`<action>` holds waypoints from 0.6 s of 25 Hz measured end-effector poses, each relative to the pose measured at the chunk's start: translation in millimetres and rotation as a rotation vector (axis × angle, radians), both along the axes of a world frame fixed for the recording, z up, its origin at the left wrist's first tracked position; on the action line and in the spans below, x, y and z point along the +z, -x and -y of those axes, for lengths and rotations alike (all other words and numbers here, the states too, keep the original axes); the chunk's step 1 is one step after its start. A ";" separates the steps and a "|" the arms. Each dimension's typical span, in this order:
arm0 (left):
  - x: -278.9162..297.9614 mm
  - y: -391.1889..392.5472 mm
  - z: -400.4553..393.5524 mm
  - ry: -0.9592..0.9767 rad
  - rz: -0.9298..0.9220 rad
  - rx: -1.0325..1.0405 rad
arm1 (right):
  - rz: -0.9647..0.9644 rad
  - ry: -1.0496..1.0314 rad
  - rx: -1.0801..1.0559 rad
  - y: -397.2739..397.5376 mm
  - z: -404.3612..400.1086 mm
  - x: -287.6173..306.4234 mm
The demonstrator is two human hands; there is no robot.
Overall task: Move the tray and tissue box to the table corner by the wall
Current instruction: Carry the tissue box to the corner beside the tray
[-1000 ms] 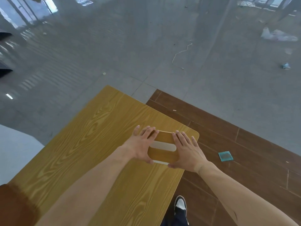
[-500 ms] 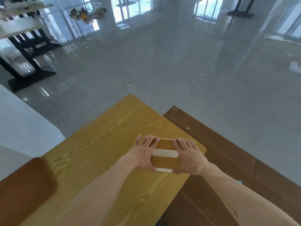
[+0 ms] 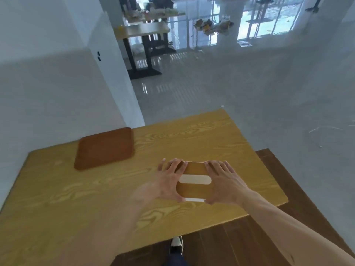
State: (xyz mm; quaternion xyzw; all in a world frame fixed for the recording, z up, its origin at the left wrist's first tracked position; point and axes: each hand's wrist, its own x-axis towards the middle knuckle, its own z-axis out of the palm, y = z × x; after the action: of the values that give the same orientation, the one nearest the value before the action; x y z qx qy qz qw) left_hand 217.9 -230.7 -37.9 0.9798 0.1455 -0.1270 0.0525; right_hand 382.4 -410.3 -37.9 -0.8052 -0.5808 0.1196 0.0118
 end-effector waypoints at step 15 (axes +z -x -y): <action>17.7 274.4 -26.4 -0.031 0.005 0.547 | 0.033 -0.066 0.576 199.3 -138.0 16.7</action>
State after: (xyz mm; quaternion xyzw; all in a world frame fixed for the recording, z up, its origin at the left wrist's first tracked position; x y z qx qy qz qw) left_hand -56.4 -204.3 -20.2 0.9050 0.4067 -0.1036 0.0700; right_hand 183.2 -272.3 -21.3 -0.6083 -0.7890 0.0858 -0.0060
